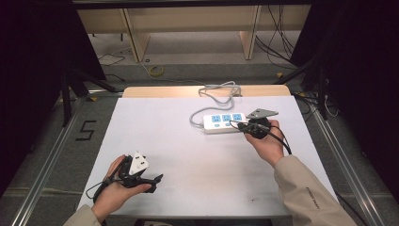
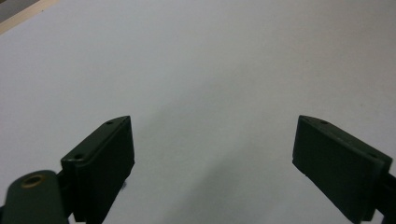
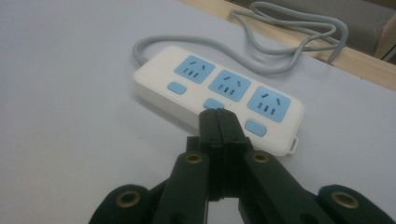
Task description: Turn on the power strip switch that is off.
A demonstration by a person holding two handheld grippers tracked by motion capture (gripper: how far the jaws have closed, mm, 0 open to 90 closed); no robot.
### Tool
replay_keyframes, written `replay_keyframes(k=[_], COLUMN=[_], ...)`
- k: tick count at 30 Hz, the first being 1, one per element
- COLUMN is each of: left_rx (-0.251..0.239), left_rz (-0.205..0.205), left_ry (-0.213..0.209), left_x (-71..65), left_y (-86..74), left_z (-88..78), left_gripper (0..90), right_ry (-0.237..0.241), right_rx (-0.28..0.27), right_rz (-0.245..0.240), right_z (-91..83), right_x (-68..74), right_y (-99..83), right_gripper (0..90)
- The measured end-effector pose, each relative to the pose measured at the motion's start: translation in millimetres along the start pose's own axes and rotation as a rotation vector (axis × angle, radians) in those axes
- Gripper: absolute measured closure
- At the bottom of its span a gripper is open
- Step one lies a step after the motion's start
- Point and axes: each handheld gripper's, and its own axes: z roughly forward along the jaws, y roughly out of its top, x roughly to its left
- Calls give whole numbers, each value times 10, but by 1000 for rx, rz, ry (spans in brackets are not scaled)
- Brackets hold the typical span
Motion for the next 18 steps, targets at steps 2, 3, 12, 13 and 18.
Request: replay_keyframes(k=[2, 3, 12, 13, 18], left_rx=[0, 0, -3, -3, -2], left_rz=[0, 0, 0, 3, -1], left_ry=[0, 0, 3, 3, 3], left_x=[0, 0, -5, -3, -6], left_y=[-1, -1, -2, -1, -3], left_z=[1, 1, 4, 4, 5], left_gripper=[123, 123, 124, 124, 124], right_ry=[-3, -3, 4, 5, 9], right_rx=[1, 1, 16, 15, 20], right_rz=[8, 8, 24, 22, 22], right_z=[26, 26, 120, 126, 170], right_x=[-3, -3, -16, -17, -10], right_y=[10, 10, 48, 51, 78], right_gripper=[900, 900, 900, 900, 900])
